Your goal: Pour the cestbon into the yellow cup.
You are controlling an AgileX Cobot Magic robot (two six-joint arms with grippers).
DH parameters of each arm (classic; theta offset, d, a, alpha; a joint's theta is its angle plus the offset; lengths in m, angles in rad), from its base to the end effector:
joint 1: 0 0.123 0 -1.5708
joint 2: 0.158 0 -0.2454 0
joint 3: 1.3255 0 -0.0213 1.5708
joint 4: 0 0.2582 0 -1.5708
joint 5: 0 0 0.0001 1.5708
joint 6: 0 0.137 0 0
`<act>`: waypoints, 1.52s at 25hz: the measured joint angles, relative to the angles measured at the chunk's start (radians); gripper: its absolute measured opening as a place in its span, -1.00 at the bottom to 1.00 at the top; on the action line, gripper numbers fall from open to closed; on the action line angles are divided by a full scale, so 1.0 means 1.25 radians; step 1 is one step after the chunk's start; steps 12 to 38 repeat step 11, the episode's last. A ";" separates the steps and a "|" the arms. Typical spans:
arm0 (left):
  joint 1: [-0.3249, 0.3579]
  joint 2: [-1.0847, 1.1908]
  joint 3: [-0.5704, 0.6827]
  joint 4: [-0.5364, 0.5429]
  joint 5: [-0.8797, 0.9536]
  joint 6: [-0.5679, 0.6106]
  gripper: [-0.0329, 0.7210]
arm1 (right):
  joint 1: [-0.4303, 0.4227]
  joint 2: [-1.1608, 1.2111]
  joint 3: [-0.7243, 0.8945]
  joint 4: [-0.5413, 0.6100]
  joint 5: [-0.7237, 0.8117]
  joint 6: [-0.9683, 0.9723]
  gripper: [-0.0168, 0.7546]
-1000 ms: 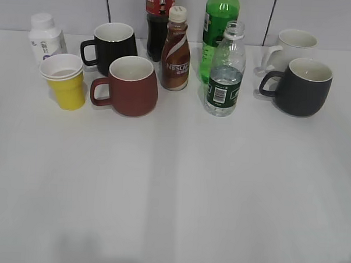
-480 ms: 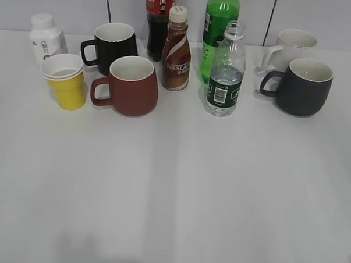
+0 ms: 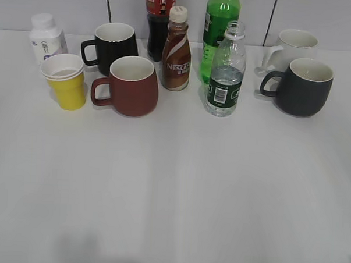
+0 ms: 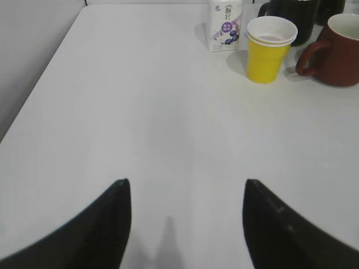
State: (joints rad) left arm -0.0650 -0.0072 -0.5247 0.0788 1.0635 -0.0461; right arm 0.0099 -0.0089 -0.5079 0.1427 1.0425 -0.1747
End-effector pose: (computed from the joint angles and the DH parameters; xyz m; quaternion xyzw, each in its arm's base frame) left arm 0.0792 0.0043 0.2684 0.0058 0.8449 0.0096 0.5349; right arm 0.0809 0.0176 0.2664 -0.0803 0.8380 0.0270 0.5391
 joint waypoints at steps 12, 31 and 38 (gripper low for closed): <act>0.000 0.000 0.000 0.000 0.000 0.000 0.21 | 0.000 0.000 0.000 0.000 0.000 0.000 0.21; 0.000 0.000 0.000 0.000 0.000 0.000 0.21 | 0.000 0.000 0.000 0.000 0.000 0.000 0.21; 0.000 0.000 0.000 0.000 0.000 0.000 0.21 | 0.000 0.000 0.000 0.000 0.000 0.000 0.21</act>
